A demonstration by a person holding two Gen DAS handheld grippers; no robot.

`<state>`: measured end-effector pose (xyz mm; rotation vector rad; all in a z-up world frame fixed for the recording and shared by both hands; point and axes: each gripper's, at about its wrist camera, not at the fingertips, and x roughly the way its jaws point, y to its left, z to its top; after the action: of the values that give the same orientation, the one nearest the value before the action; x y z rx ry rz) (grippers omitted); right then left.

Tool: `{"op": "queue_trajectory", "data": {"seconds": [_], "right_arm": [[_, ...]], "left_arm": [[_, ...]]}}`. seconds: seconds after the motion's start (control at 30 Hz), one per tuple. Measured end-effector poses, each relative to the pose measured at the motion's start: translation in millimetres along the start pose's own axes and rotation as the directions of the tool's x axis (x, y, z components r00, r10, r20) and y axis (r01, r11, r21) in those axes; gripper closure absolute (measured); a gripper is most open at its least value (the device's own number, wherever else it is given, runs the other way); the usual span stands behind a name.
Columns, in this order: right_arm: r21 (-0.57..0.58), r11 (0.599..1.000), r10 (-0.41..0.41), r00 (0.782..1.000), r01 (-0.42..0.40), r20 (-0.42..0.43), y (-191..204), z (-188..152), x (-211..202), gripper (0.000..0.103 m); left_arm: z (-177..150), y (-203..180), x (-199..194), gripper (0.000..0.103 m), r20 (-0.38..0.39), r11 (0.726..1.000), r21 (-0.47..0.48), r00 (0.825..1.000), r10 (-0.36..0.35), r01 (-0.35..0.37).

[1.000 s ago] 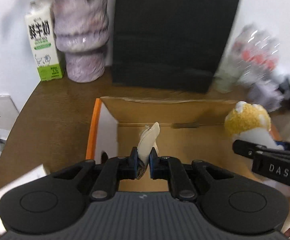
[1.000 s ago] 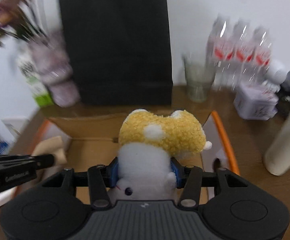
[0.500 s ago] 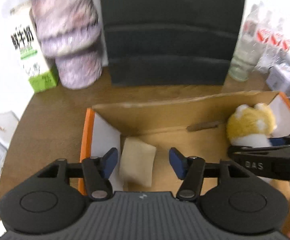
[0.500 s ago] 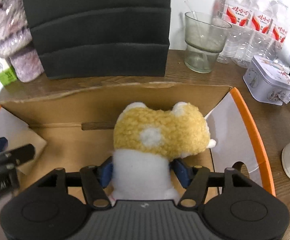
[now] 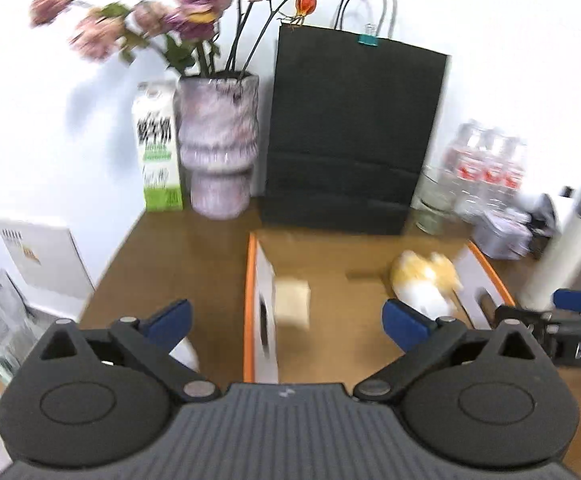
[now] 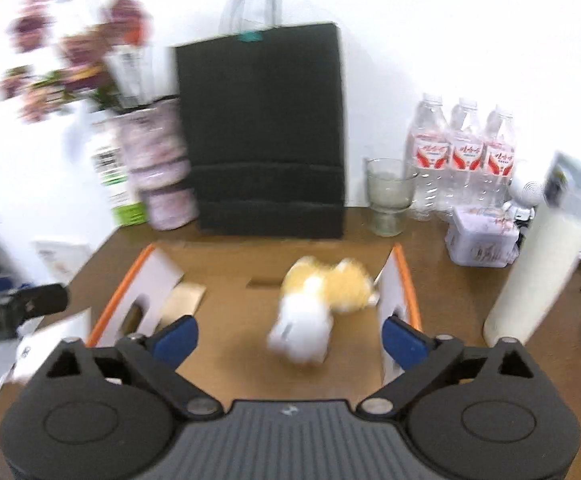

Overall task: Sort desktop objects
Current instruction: 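Carry the beige pad and plush toy into the cardboard box and release both, then grasp the lavender pouch with the left tool while the right tool grasps the navy case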

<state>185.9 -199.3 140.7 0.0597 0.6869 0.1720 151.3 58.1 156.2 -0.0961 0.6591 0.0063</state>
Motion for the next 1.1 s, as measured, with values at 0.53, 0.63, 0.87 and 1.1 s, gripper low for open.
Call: {"op": "queue_trajectory", "data": {"seconds": [0.53, 0.63, 0.87, 1.1], "right_arm": [[-0.079, 0.997, 0.013, 0.996, -0.006, 0.086, 40.0, -244.9, -100.8, 0.004], [-0.077, 0.997, 0.012, 0.994, -0.003, 0.113, 38.2, -246.6, -102.9, 0.003], [-0.015, 1.000, 0.011, 0.996, -0.009, 0.088, 27.6, -247.8, -98.4, 0.003], [-0.003, 0.998, 0.069, 0.995, -0.069, 0.073, 33.0, -228.0, -89.5, 0.003]], "left_arm": [[-257.8, -20.5, -105.2, 0.000, 0.158, 0.997, 0.056, 0.987, 0.041, -0.051], [-258.0, -24.1, -101.0, 0.000, 0.159, 0.994, 0.098, 0.987, 0.030, -0.046], [-260.7, -22.2, -92.4, 0.000, 0.088, 0.994, 0.096, 0.995, 0.044, -0.052], [-242.8, -9.1, -72.3, 0.012, -0.030, 1.000, 0.030, 1.000, -0.003, 0.004]]}}
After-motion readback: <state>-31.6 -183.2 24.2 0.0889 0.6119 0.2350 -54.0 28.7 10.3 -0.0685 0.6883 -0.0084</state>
